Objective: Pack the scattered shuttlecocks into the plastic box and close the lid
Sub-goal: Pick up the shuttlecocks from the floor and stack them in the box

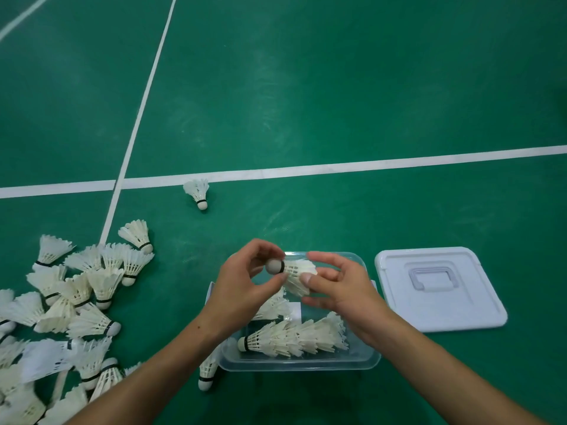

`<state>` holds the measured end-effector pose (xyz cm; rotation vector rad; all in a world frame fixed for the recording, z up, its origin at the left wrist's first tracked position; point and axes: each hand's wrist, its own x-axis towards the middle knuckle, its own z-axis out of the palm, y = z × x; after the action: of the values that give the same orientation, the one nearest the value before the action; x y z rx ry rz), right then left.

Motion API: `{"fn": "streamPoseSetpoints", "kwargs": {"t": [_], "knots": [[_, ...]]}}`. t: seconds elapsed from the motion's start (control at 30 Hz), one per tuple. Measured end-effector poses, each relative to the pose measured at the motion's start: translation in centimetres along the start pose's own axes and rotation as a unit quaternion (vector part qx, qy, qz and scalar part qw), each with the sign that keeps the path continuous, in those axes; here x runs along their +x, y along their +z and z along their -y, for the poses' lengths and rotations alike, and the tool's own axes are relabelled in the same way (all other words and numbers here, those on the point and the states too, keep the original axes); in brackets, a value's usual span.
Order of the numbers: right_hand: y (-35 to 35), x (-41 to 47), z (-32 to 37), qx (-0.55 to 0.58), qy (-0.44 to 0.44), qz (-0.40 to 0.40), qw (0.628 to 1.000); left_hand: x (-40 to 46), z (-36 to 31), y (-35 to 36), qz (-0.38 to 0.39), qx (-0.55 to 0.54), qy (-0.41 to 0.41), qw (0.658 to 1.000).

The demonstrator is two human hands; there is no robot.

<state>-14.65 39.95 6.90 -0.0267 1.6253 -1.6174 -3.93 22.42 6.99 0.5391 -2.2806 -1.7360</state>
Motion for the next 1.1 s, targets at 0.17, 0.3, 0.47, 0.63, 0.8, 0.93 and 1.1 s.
{"fn": "streamPoseSetpoints", "kwargs": {"t": [0.17,0.3,0.47,0.63,0.8,0.93,1.1], "knots": [[-2.1,0.2,-2.7,-0.377,-0.133,-0.096,0.912,-0.5,1.9,0.4,0.077,0.167,-0.066,0.981],[-2.1,1.3,-4.1,-0.528,-0.146,-0.074,0.833,0.0,3.6,1.8,0.154,0.275,-0.127,0.940],[-1.1,2.9,-4.9,-0.546,-0.134,-0.037,0.826,0.9,6.1,3.4,0.178,0.331,-0.166,0.912],[-1.2,4.3,-5.5,-0.561,-0.125,-0.034,0.817,1.1,7.6,4.0,0.157,0.379,-0.127,0.903],[-0.9,4.7,-6.6,-0.540,-0.097,-0.001,0.836,1.0,8.0,4.2,0.147,0.425,-0.094,0.888],[-0.7,5.1,-7.3,-0.521,-0.068,0.007,0.851,0.9,8.4,4.1,0.146,0.443,-0.095,0.880],[-1.7,4.4,-7.3,-0.546,-0.091,-0.039,0.832,0.9,8.3,4.5,0.155,0.479,-0.085,0.860]]}}
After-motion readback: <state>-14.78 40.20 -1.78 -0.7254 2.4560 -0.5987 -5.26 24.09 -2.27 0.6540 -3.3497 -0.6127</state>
